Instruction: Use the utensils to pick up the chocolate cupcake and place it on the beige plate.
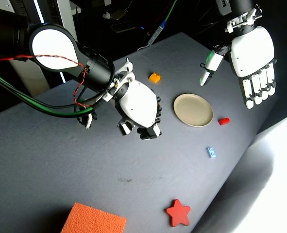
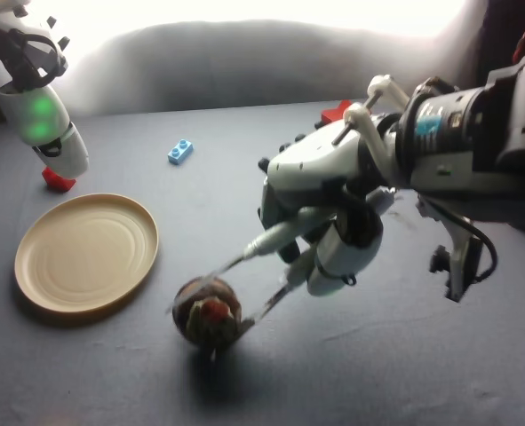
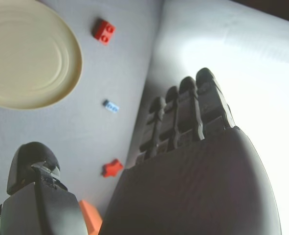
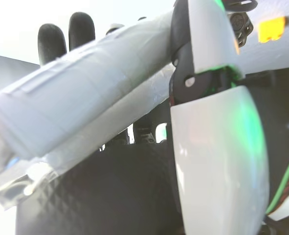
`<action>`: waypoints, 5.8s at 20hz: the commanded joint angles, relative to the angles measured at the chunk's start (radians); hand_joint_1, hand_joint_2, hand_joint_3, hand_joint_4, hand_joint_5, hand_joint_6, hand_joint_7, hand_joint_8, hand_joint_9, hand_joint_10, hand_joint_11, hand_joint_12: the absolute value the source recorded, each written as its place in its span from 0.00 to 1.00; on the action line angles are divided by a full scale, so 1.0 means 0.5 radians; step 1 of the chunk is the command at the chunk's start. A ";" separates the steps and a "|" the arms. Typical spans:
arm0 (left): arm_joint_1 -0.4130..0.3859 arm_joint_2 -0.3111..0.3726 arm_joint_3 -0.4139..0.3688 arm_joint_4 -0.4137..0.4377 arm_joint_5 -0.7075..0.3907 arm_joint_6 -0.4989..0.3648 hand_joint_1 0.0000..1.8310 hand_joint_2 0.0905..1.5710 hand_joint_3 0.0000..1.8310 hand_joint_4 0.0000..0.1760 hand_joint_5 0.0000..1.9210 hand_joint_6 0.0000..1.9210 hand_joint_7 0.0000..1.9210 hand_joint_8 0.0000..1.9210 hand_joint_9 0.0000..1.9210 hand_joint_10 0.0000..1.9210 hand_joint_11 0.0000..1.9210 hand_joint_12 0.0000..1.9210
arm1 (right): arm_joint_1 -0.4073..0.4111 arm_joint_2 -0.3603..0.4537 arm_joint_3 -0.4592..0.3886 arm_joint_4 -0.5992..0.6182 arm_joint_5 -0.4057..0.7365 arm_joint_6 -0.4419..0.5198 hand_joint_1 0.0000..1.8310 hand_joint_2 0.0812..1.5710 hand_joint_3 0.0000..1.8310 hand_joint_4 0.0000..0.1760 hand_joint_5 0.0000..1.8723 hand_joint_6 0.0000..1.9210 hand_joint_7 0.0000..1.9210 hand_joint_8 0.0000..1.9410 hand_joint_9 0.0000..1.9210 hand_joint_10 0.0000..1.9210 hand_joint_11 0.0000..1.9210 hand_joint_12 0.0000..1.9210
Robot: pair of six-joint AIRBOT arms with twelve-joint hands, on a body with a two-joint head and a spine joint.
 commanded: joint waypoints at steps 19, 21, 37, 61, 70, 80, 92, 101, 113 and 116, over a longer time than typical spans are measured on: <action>-0.016 0.006 0.025 0.088 -0.034 0.032 0.24 0.54 0.00 0.00 0.00 0.00 0.00 0.00 0.00 0.00 0.01 0.00 | 0.175 -0.210 0.393 -0.014 0.112 0.761 0.67 0.71 0.00 0.00 0.53 0.44 0.46 0.68 0.38 0.55 0.28 0.67; -0.016 0.006 0.029 0.086 -0.034 0.033 0.24 0.54 0.00 0.00 0.00 0.00 0.00 0.00 0.00 0.00 0.01 0.01 | 0.182 -0.260 0.463 0.178 0.130 0.746 0.67 0.71 0.00 0.00 0.54 0.43 0.46 0.67 0.38 0.55 0.28 0.67; -0.021 0.004 0.028 0.086 -0.034 0.041 0.23 0.54 0.00 0.00 0.01 0.00 0.00 0.00 0.00 0.00 0.01 0.01 | 0.059 -0.630 0.859 0.778 0.135 0.654 0.68 0.71 0.00 0.00 0.49 0.47 0.49 0.65 0.39 0.57 0.24 0.66; -0.021 0.005 0.025 0.086 -0.034 0.053 0.24 0.54 0.00 0.00 0.00 0.00 0.00 0.00 0.00 0.00 0.00 0.00 | 0.118 -0.331 0.679 1.295 0.135 0.100 0.68 0.71 0.00 0.00 0.48 0.49 0.52 0.60 0.44 0.53 0.30 0.64; -0.019 0.011 0.012 0.086 -0.028 0.054 0.24 0.56 0.00 0.00 0.00 0.00 0.00 0.00 0.00 0.00 0.00 0.00 | -0.055 0.070 0.270 1.295 0.395 -0.750 0.66 0.73 0.00 0.00 0.48 0.52 0.47 0.67 0.38 0.56 0.24 0.68; -0.019 0.012 0.011 0.086 -0.026 0.055 0.24 0.55 0.00 0.00 0.01 0.00 0.00 0.00 0.00 0.00 0.01 0.00 | -0.317 0.257 0.152 1.294 0.865 -0.814 0.66 0.74 0.00 0.00 0.48 0.53 0.43 0.70 0.39 0.52 0.27 0.66; -0.020 0.013 0.010 0.086 -0.021 0.057 0.22 0.57 0.00 0.00 0.01 0.00 0.00 0.00 0.00 0.00 0.00 0.01 | -0.543 0.377 0.005 1.073 1.549 -0.737 0.65 0.73 0.00 0.04 0.49 0.54 0.44 0.65 0.36 0.52 0.21 0.72; -0.017 0.013 0.010 0.086 -0.018 0.060 0.23 0.56 0.00 0.00 0.02 0.00 0.01 0.00 0.00 0.00 0.00 0.06 | -0.612 0.399 -0.017 1.073 1.587 -0.660 0.46 0.72 0.00 0.00 0.30 0.00 0.28 0.00 0.27 0.02 0.04 0.61; -0.014 0.017 0.008 0.086 -0.017 0.061 0.23 0.55 0.00 0.00 0.02 0.00 0.01 0.00 0.01 0.00 0.00 0.06 | -0.587 0.716 -0.081 1.070 1.641 -0.685 0.12 0.59 0.00 0.38 0.00 0.00 0.00 0.00 0.00 0.00 0.00 0.14; 0.000 0.018 0.004 0.082 0.005 0.056 0.23 0.55 0.00 0.00 0.02 0.01 0.00 0.00 0.00 0.00 0.01 0.03 | -0.547 0.822 -0.067 1.070 1.645 -0.795 0.12 0.59 0.00 0.36 0.00 0.00 0.00 0.00 0.00 0.00 0.00 0.17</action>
